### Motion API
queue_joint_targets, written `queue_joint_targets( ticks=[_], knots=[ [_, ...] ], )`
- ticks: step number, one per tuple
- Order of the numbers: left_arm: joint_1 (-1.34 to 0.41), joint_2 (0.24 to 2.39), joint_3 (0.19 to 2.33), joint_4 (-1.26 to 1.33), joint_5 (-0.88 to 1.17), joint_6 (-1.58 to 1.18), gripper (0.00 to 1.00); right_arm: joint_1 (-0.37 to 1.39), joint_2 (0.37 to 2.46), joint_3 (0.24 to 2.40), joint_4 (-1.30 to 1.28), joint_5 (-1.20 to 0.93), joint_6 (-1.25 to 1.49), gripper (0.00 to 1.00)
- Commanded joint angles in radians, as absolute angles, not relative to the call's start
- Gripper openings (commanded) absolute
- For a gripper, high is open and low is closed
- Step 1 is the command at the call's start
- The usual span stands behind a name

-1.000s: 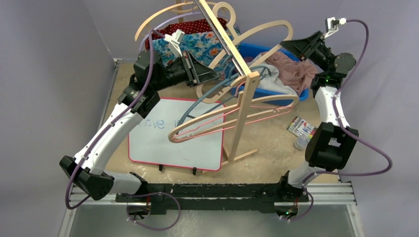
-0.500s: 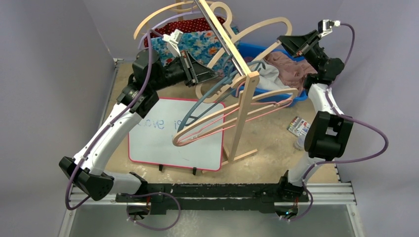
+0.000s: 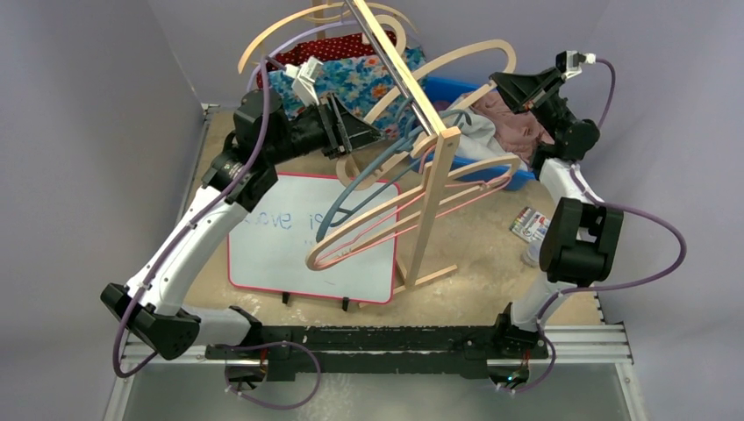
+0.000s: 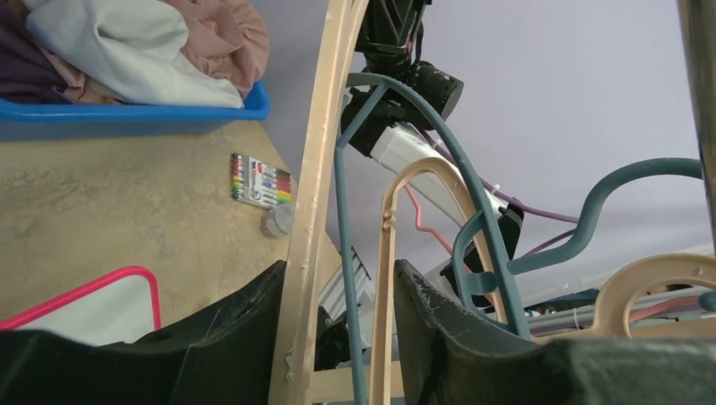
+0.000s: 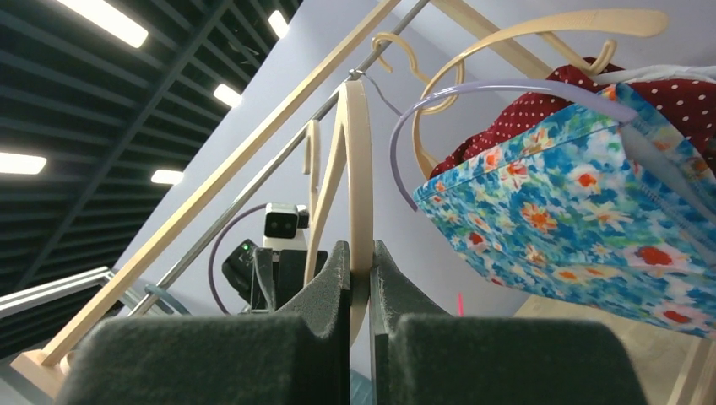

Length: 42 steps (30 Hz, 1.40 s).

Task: Remove the skirt from the hanger
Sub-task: Place the hanger at the clothesline.

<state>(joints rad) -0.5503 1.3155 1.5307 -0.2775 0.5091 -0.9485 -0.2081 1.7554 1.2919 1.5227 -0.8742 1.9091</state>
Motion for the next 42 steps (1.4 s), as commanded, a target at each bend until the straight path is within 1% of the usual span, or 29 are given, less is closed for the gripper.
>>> queue_joint_targets(
  ticks=[1, 2, 4, 9, 13, 15, 20, 24, 28, 36, 42],
  knots=[
    [-0.554, 1.262, 1.601, -0.275, 0.484, -0.886, 0.47, -0.201, 1.685, 1.262, 1.702, -0.813, 1.932, 0.00],
    [-0.553, 1.260, 1.605, -0.295, 0.477, -0.874, 0.50, -0.201, 1.683, 1.251, 1.713, -0.808, 1.936, 0.00],
    [-0.554, 1.255, 1.615, -0.319, 0.463, -0.854, 0.52, -0.201, 1.676, 1.229, 1.745, -0.791, 1.952, 0.00],
    [-0.554, 1.238, 1.621, -0.335, 0.448, -0.837, 0.53, -0.201, 1.659, 1.209, 1.780, -0.766, 1.960, 0.00],
    [-0.554, 1.236, 1.629, -0.334, 0.449, -0.839, 0.49, -0.201, 1.650, 1.200, 1.795, -0.727, 1.964, 0.00],
    [-0.554, 1.239, 1.633, -0.326, 0.457, -0.846, 0.43, -0.202, 1.637, 1.188, 1.788, -0.720, 1.951, 0.00],
    [-0.554, 1.240, 1.657, -0.321, 0.471, -0.842, 0.34, -0.202, 1.616, 1.164, 1.767, -0.727, 1.913, 0.00],
    [-0.554, 1.230, 1.666, -0.295, 0.496, -0.833, 0.32, -0.200, 1.608, 1.134, 1.796, -0.722, 1.921, 0.00],
    [-0.554, 1.217, 1.663, -0.279, 0.524, -0.836, 0.26, -0.199, 1.600, 1.120, 1.800, -0.733, 1.924, 0.00],
    [-0.554, 1.167, 1.608, -0.256, 0.554, -0.832, 0.26, -0.191, 1.603, 1.154, 1.774, -0.787, 1.917, 0.00],
    [-0.554, 1.145, 1.570, -0.285, 0.555, -0.814, 0.27, -0.173, 1.609, 1.171, 1.745, -0.821, 1.911, 0.00]
  ],
)
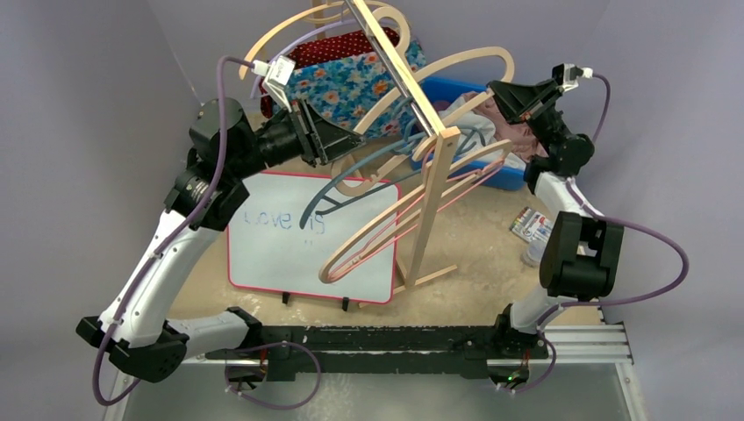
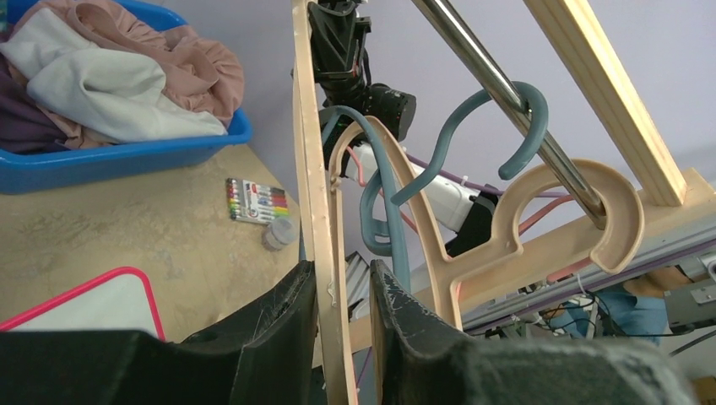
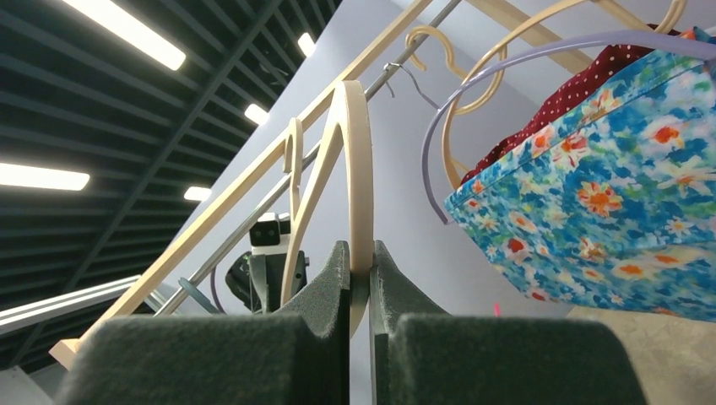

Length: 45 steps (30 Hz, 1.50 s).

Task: Remove the skirt from the hanger
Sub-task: Place the hanger at the clothesline.

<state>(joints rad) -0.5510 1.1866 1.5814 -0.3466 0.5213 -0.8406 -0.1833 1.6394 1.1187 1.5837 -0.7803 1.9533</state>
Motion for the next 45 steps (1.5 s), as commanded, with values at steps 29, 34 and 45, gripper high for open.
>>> queue_joint_targets(
  ticks=[29, 34, 45],
  knots=[
    [-0.554, 1.126, 1.592, -0.376, 0.533, -0.755, 0.36, -0.115, 1.602, 1.242, 1.706, -0.962, 1.871, 0.25],
    [-0.554, 1.128, 1.588, -0.401, 0.527, -0.746, 0.35, -0.109, 1.592, 1.261, 1.707, -0.976, 1.870, 0.25],
    [-0.554, 1.119, 1.595, -0.420, 0.523, -0.734, 0.43, -0.103, 1.515, 1.293, 1.623, -1.013, 1.838, 0.24]
  ],
)
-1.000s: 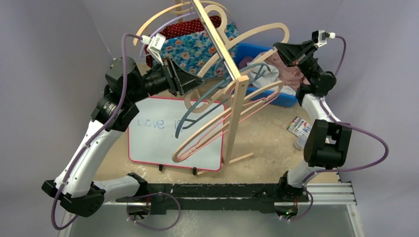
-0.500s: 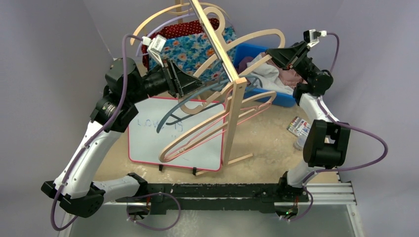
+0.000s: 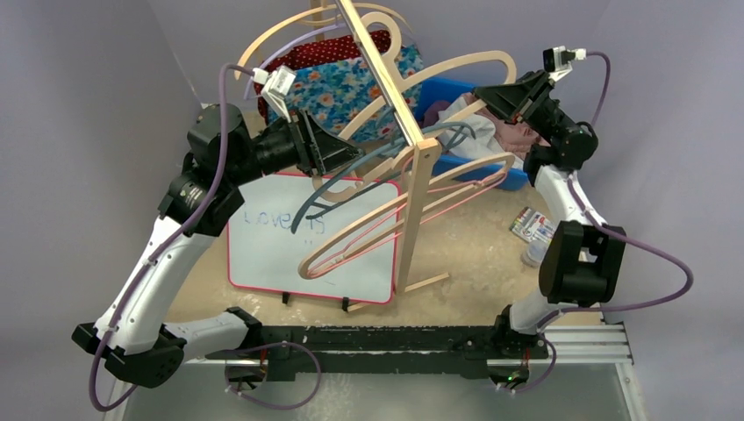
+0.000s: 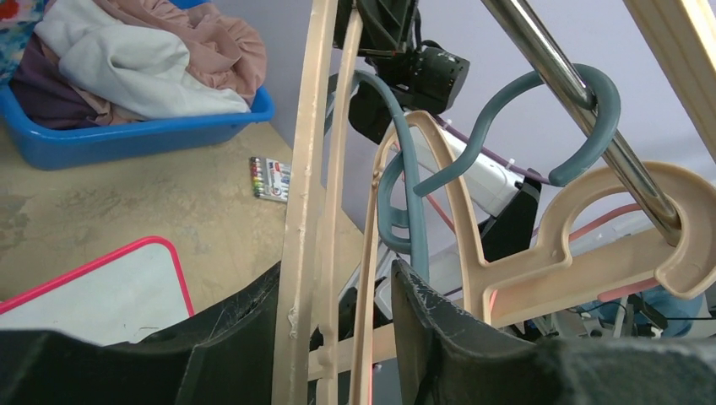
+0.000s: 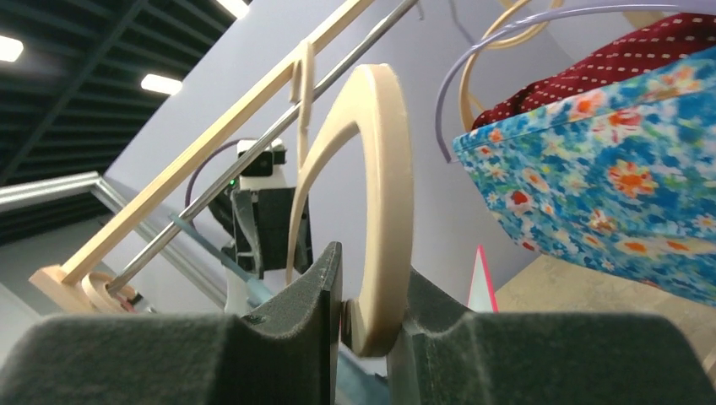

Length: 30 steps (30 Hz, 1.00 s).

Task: Remove the skirt from the hanger
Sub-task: Place the hanger at the clothesline.

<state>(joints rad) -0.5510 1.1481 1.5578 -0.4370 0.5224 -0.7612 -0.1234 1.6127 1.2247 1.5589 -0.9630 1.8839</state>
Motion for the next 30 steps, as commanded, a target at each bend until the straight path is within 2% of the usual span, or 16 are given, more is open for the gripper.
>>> queue_joint_targets(
  ticks=[1, 14, 23, 30],
  knots=[
    [-0.554, 1.118, 1.596, -0.422, 0.523, -0.731, 0.44, -0.104, 1.508, 1.298, 1.608, -1.020, 1.830, 0.24],
    [-0.554, 1.101, 1.652, -0.491, 0.525, -0.673, 0.47, -0.104, 1.482, 1.312, 1.537, -1.066, 1.799, 0.31],
    [-0.554, 1.073, 1.653, -0.505, 0.525, -0.662, 0.38, -0.103, 1.531, 1.343, 1.526, -1.076, 1.792, 0.36],
    [-0.554, 1.058, 1.653, -0.514, 0.525, -0.654, 0.36, -0.104, 1.547, 1.350, 1.517, -1.073, 1.787, 0.41]
  ],
)
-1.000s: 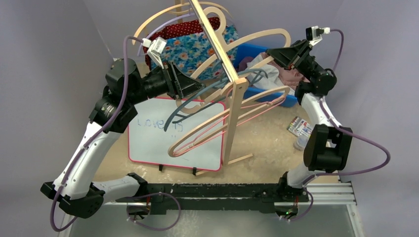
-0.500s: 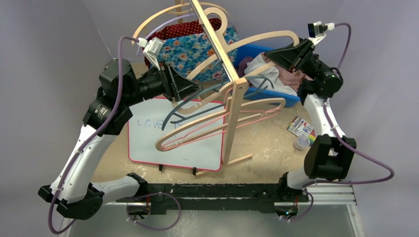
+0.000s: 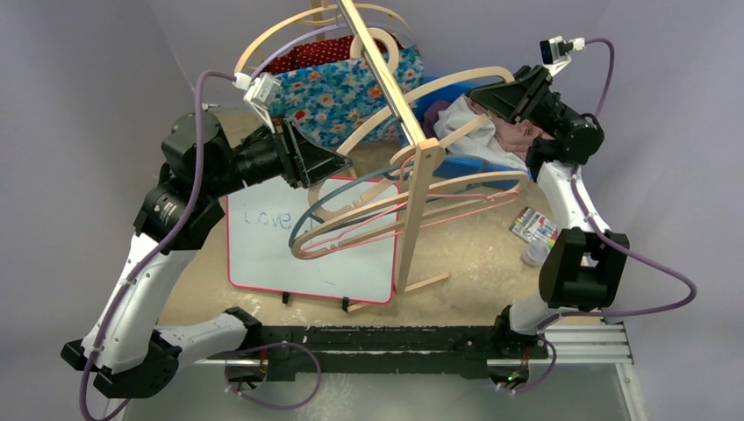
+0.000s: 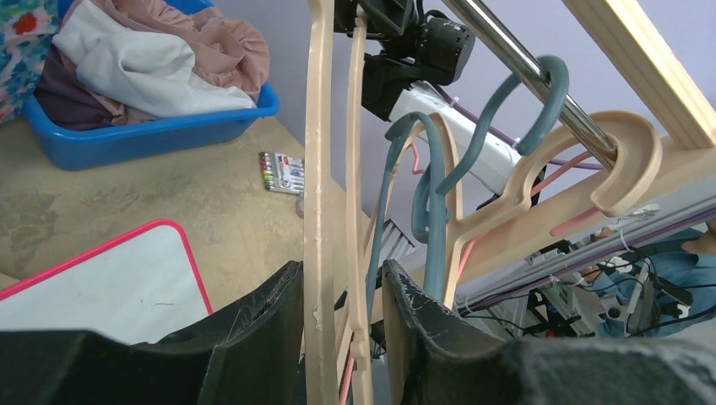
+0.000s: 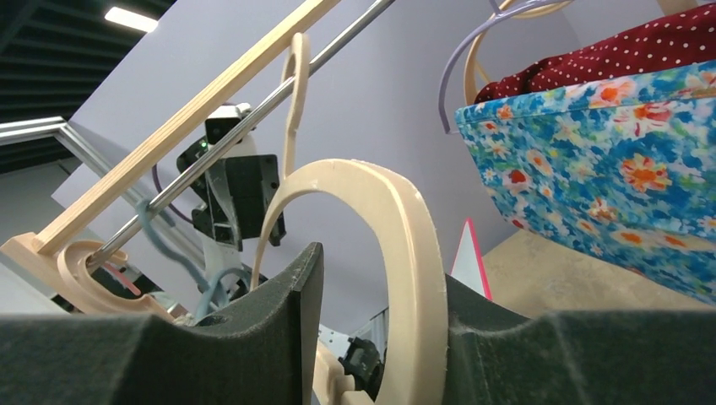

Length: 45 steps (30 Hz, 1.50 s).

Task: Remove the skirt from the hanger
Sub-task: Place the hanger at the clothesline.

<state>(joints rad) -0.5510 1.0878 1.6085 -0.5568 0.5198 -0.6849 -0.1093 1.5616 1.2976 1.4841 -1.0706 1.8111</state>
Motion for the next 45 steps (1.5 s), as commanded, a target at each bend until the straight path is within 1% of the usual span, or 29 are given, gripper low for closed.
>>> queue_joint_targets(
  ticks=[1, 5, 8, 9, 11, 13, 15, 17, 19, 20, 21, 23, 25, 27, 29, 31, 36, 39, 41, 45],
  knots=[
    [-0.554, 1.055, 1.653, -0.519, 0.525, -0.650, 0.36, -0.104, 1.546, 1.353, 1.517, -1.073, 1.787, 0.42],
    [-0.554, 1.042, 1.647, -0.549, 0.516, -0.630, 0.37, -0.103, 1.537, 1.353, 1.498, -1.078, 1.774, 0.44],
    [-0.554, 1.035, 1.638, -0.566, 0.503, -0.617, 0.43, -0.103, 1.528, 1.338, 1.479, -1.097, 1.753, 0.49],
    [-0.554, 1.036, 1.642, -0.580, 0.490, -0.609, 0.46, -0.104, 1.522, 1.328, 1.468, -1.108, 1.739, 0.52],
    [-0.554, 1.042, 1.658, -0.615, 0.453, -0.587, 0.52, -0.105, 1.507, 1.301, 1.418, -1.127, 1.691, 0.60],
    [-0.553, 1.051, 1.677, -0.651, 0.395, -0.569, 0.56, -0.107, 1.479, 1.276, 1.326, -1.139, 1.610, 0.69],
    [-0.554, 1.062, 1.696, -0.697, 0.331, -0.555, 0.59, -0.109, 1.445, 1.267, 1.188, -1.156, 1.487, 0.78],
    [-0.554, 1.069, 1.706, -0.720, 0.274, -0.548, 0.62, -0.120, 1.400, 1.272, 0.979, -1.151, 1.313, 0.86],
    [-0.554, 1.074, 1.711, -0.720, 0.231, -0.551, 0.65, -0.138, 1.355, 1.310, 0.694, -1.121, 1.088, 0.96],
    [-0.554, 1.080, 1.719, -0.720, 0.216, -0.552, 0.66, -0.145, 1.337, 1.342, 0.521, -1.086, 0.960, 0.99],
    [-0.554, 1.088, 1.729, -0.723, 0.193, -0.552, 0.68, -0.151, 1.325, 1.377, 0.367, -1.049, 0.847, 0.99],
    [-0.554, 1.120, 1.788, -0.787, 0.097, -0.546, 0.71, -0.168, 1.317, 1.417, 0.167, -0.984, 0.688, 0.99],
    [-0.554, 1.209, 1.916, -0.913, 0.000, -0.491, 0.74, -0.204, 1.313, 1.420, 0.066, -0.965, 0.602, 0.99],
    [-0.554, 1.293, 2.065, -1.032, -0.080, -0.439, 0.74, -0.235, 1.291, 1.429, -0.040, -0.919, 0.509, 0.99],
    [-0.554, 1.333, 2.150, -1.067, -0.159, -0.407, 0.77, -0.250, 1.255, 1.440, -0.142, -0.836, 0.410, 0.99],
    [-0.553, 1.348, 2.173, -1.046, -0.222, -0.394, 0.79, -0.253, 1.222, 1.440, -0.211, -0.789, 0.346, 0.99],
    [-0.548, 1.374, 2.150, -0.943, -0.302, -0.326, 0.82, -0.253, 1.174, 1.421, -0.292, -0.733, 0.279, 0.99],
    [-0.522, 1.465, 2.281, -1.015, -0.453, -0.202, 0.82, -0.253, 1.128, 1.399, -0.313, -0.707, 0.251, 0.99],
    [-0.509, 1.489, 2.304, -0.997, -0.493, -0.152, 0.83, -0.253, 1.103, 1.382, -0.317, -0.699, 0.240, 0.99],
    [-0.474, 1.527, 2.314, -0.898, -0.392, -0.092, 0.83, -0.253, 1.080, 1.357, -0.294, -0.715, 0.253, 0.99]
  ],
)
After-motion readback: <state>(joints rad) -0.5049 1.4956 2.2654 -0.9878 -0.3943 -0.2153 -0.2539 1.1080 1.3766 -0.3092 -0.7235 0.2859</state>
